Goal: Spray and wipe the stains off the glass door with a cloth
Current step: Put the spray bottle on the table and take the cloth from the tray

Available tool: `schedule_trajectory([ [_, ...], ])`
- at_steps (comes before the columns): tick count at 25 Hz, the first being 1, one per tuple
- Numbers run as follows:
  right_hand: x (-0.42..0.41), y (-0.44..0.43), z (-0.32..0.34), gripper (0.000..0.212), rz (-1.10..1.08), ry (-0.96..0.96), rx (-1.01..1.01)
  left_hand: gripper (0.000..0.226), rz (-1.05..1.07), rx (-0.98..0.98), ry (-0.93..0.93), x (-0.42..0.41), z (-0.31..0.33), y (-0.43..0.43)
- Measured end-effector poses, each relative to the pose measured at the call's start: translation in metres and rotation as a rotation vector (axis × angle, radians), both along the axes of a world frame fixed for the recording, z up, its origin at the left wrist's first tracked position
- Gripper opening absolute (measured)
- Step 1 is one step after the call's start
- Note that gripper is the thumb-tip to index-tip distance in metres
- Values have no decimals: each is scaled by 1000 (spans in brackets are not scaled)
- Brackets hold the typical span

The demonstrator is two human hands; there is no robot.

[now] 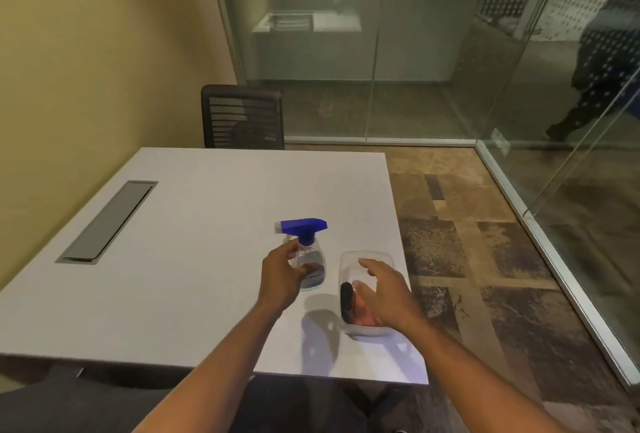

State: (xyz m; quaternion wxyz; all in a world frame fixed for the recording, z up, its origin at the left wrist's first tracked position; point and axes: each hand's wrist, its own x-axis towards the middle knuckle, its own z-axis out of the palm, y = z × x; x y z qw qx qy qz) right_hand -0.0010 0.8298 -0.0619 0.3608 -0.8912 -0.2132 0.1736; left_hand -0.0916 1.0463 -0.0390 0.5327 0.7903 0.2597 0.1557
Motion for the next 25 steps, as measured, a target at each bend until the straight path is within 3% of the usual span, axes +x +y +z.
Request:
schedule_trajectory([
  [7,0,-16,-84,80,134,-61,-323,39,76,-71,124,-5,-56,31],
  [13,-4,-19,-110,64,182,-1,-345,35,68,-93,179,1,-80,41],
  [21,1,-20,-110,65,182,11,-362,40,35,-65,208,6,-87,49],
  [25,3,-18,-107,61,205,19,-377,72,125,-41,243,-1,-88,34],
])
